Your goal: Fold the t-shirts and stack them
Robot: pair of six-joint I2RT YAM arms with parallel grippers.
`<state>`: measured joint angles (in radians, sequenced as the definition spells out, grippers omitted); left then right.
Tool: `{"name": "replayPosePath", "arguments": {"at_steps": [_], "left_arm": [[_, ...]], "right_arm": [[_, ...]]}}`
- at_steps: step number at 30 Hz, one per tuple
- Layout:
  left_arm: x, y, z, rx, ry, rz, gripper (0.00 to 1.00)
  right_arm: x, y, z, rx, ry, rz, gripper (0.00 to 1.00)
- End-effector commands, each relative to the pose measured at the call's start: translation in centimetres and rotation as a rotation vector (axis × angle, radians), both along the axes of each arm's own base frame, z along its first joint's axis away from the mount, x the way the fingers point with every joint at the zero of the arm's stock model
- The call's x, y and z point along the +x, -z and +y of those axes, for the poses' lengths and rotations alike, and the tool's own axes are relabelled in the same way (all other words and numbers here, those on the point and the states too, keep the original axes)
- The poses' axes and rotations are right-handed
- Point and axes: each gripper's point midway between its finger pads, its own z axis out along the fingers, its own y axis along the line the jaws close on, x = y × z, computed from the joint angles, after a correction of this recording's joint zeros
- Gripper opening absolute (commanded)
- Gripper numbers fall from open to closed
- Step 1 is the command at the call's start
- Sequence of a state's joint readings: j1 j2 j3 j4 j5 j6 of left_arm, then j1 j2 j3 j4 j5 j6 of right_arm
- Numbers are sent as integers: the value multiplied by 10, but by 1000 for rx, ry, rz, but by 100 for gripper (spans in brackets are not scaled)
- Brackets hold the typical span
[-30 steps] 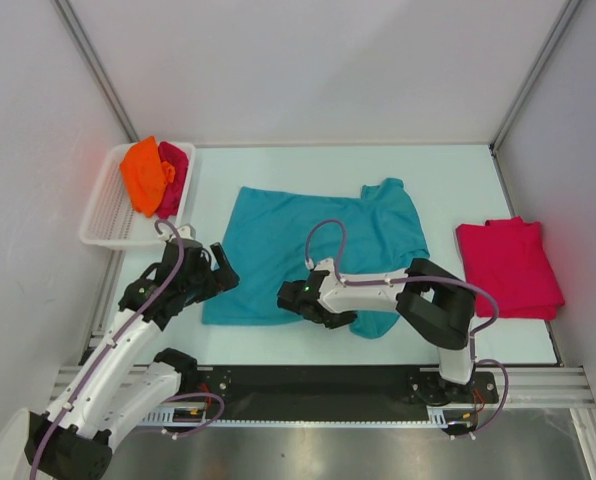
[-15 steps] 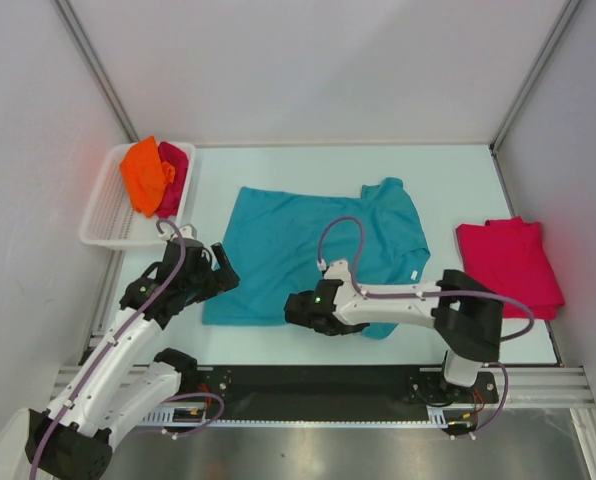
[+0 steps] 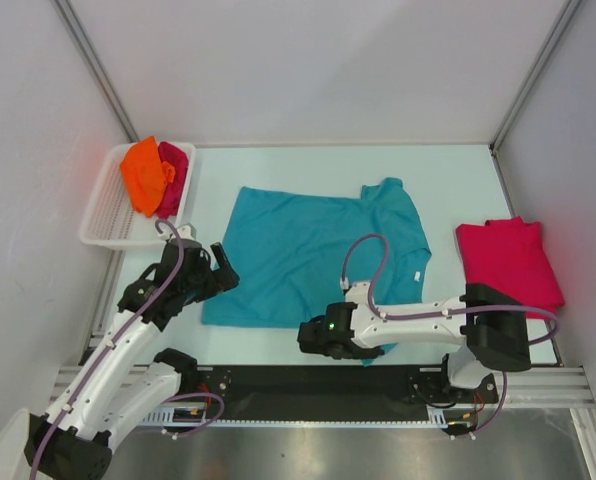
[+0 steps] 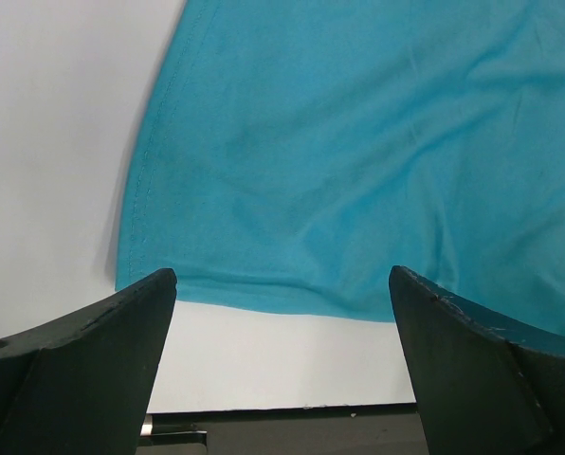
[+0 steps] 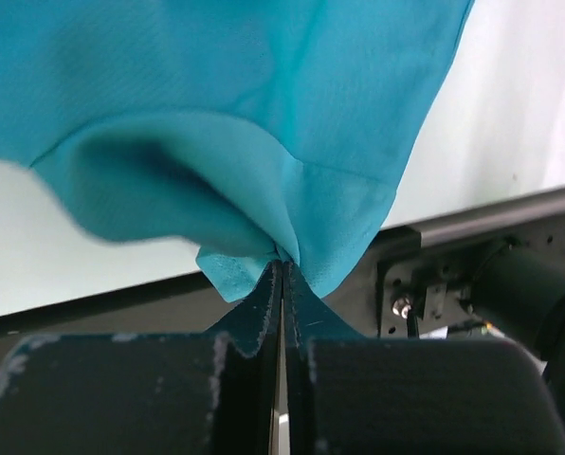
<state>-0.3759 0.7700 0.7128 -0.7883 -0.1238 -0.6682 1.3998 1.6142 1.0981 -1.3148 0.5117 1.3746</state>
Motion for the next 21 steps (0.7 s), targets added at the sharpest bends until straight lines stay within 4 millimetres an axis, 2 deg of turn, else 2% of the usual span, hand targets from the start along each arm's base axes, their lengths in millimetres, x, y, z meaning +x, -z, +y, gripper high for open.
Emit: {"name": "replayPosePath", "arguments": {"at_steps": [1, 5, 8, 13, 16, 19, 20, 21], "left_arm": [[3, -17, -2, -1, 28, -54, 100], [4, -22, -4, -11, 35, -58, 100], [6, -24, -7, -15, 45, -58, 100], [7, -24, -9, -19, 55, -58, 100], [6, -26, -9, -23, 59, -61, 100], [6, -28, -8, -20, 59, -68, 100], [5, -28, -7, -19, 57, -71, 100], [5, -29, -8, -19, 59, -72, 100]], "right_arm": [[-30, -12, -62, -112, 156, 42, 0], [-51, -7, -82, -42, 262, 65, 0], [-58, -4, -93, 24, 334, 61, 0], [-47, -4, -93, 17, 332, 28, 0], [-42, 0, -82, 11, 286, 62, 0], [-40, 0, -67, 29, 235, 69, 25], [-39, -1, -63, 36, 225, 64, 41], [-38, -5, -56, 52, 218, 57, 42]]}}
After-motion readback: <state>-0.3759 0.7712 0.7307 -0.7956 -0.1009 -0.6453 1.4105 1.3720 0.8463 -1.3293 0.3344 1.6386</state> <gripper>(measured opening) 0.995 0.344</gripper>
